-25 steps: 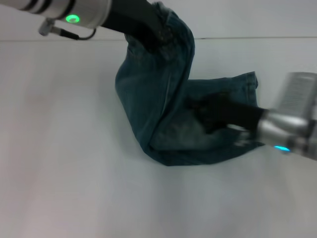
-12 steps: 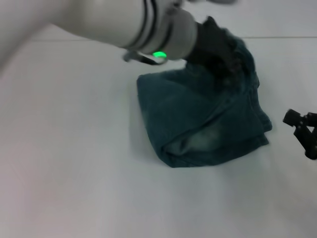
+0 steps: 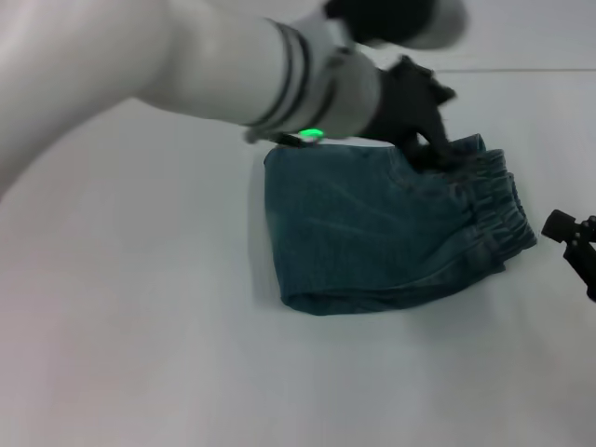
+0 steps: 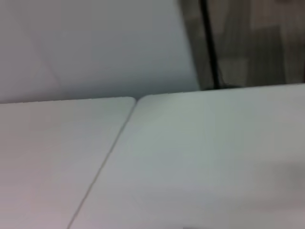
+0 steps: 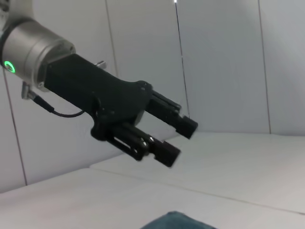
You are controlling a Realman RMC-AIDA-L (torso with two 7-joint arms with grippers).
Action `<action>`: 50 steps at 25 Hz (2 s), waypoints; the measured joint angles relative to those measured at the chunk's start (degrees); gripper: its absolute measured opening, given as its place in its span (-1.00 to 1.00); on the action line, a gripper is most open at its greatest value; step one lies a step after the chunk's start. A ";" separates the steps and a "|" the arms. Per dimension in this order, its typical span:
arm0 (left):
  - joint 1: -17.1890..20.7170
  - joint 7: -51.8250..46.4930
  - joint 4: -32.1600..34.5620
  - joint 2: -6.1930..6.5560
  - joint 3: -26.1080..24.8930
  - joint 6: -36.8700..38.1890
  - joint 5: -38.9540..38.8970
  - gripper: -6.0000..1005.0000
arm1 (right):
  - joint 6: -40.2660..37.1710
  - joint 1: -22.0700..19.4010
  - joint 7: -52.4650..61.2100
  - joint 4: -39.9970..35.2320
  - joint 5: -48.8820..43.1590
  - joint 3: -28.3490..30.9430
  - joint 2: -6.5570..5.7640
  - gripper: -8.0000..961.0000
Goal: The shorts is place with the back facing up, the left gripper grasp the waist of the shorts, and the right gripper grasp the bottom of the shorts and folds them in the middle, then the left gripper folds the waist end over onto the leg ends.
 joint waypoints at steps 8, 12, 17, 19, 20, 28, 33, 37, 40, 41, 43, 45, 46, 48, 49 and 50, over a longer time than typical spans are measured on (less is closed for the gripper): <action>14.20 25.93 -6.91 0.01 -19.40 8.51 -26.55 0.37 | -4.68 0.65 8.43 -10.62 -6.83 -0.20 0.84 -0.92; 17.89 41.24 -21.50 0.64 -32.45 19.48 -36.41 0.63 | -7.17 0.98 10.18 -12.83 -9.39 -0.27 1.23 -0.91; 21.95 59.54 -38.85 1.82 -50.88 32.54 -37.53 0.86 | -11.61 1.41 10.11 -13.35 -11.90 -0.46 1.44 -0.90; 25.03 65.99 -44.61 2.29 -56.24 35.20 -37.36 0.86 | -11.53 1.43 9.24 -13.04 -12.43 -0.76 1.65 -0.57; 25.03 65.99 -44.61 2.29 -56.24 35.20 -37.36 0.86 | -11.14 1.45 8.59 -12.53 -12.55 -0.96 1.79 -0.40; 32.41 74.67 -48.20 0.62 -59.82 35.56 -37.18 0.86 | -7.99 3.47 -1.35 -4.77 -12.37 -1.59 1.85 0.42; 32.94 79.97 -52.54 0.60 -62.80 35.08 -37.21 0.86 | -6.41 4.59 -5.23 -1.26 -12.51 -1.16 1.64 0.79; 33.04 81.13 -53.54 0.57 -62.91 35.11 -37.25 0.86 | -5.77 4.88 -6.40 -0.07 -12.30 -1.09 1.66 0.97; 33.09 81.95 -54.06 0.56 -62.97 35.40 -37.44 0.86 | -5.77 4.94 -6.92 0.25 -12.26 -1.04 1.73 0.97; 33.10 82.08 -54.14 0.54 -63.01 35.45 -37.50 0.86 | -5.72 4.92 -7.05 0.41 -12.23 -1.02 1.77 0.97; 33.02 82.21 -54.46 0.50 -63.13 35.35 -37.69 0.86 | -5.45 4.93 -7.19 0.94 -12.16 -0.95 1.76 0.97; 32.81 82.24 -54.79 0.48 -63.19 35.27 -37.71 0.86 | -5.13 5.00 -7.26 1.40 -12.16 -0.91 1.73 0.97; 32.79 82.25 -54.82 0.48 -63.20 35.27 -37.72 0.86 | -5.01 5.01 -7.36 1.45 -12.16 -0.84 1.73 0.97; 32.79 82.26 -54.85 0.49 -63.22 35.22 -37.72 0.86 | -4.85 5.02 -7.52 1.56 -12.16 -0.65 1.77 0.97; 32.80 82.27 -54.85 0.49 -63.23 35.21 -37.73 0.86 | -4.73 5.02 -7.56 1.65 -12.16 -0.50 1.78 0.97; 32.80 82.27 -54.86 0.49 -63.23 35.21 -37.73 0.86 | -4.62 5.03 -7.57 1.71 -12.16 -0.42 1.78 0.97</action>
